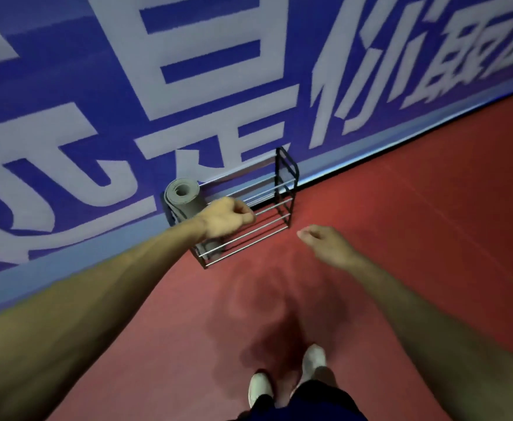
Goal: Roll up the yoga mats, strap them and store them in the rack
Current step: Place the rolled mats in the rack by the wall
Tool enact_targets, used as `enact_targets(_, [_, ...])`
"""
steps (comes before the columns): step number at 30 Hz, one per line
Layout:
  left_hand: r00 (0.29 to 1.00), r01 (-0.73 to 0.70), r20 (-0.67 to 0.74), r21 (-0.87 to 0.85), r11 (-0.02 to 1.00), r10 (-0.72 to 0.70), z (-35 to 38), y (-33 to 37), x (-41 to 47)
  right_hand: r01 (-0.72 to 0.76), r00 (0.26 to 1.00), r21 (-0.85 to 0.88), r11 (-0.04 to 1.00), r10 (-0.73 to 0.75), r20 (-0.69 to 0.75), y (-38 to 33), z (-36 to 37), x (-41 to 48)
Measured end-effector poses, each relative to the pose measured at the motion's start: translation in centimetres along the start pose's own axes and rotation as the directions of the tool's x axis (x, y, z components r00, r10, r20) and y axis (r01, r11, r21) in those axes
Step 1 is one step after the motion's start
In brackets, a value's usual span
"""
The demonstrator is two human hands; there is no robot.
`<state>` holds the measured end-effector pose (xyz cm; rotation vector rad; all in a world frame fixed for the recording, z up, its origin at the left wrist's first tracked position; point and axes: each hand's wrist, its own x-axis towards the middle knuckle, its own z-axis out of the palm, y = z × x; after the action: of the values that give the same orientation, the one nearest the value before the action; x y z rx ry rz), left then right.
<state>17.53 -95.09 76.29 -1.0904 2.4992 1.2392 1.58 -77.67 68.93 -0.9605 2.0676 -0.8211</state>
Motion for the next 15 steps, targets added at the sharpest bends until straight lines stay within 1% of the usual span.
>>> enact_targets(2, [0.994,-0.059,0.090,0.039,0.997,0.056,3.3,2.6,-0.4,-0.061,0.998,-0.036,0.998,0.060,-0.027,3.4,-2.0,-4.4])
enact_targets(3, [0.986,-0.092,0.145,0.061,0.994,0.083,5.2,4.0,-0.5,-0.114,0.993,-0.041,0.993,0.113,-0.043,5.1,-2.9,-6.6])
enact_targets(5, [0.963,-0.159,0.240,0.123,0.980,0.126,9.5,7.0,-1.0,-0.219,0.972,-0.026,0.975,0.216,-0.090,8.3,-4.9,-11.5])
enact_targets(8, [0.918,-0.276,0.351,0.233,0.932,0.184,16.6,12.6,-2.2,-0.311,0.935,0.017,0.950,0.309,-0.177,13.0,-7.7,-19.6])
enact_targets(10, [0.865,-0.389,0.442,0.290,0.875,0.238,22.0,17.0,-3.8,-0.419,0.882,0.020,0.908,0.412,-0.231,16.3,-9.4,-25.8])
enact_targets(12, [0.793,-0.503,0.539,0.318,0.804,0.284,27.8,21.5,-5.9,-0.525,0.813,0.039,0.850,0.515,-0.273,19.9,-10.9,-32.4])
enact_targets(15, [0.677,-0.638,0.656,0.296,0.711,0.333,37.2,27.8,-10.5,-0.606,0.716,0.143,0.783,0.615,-0.331,25.4,-12.7,-42.6])
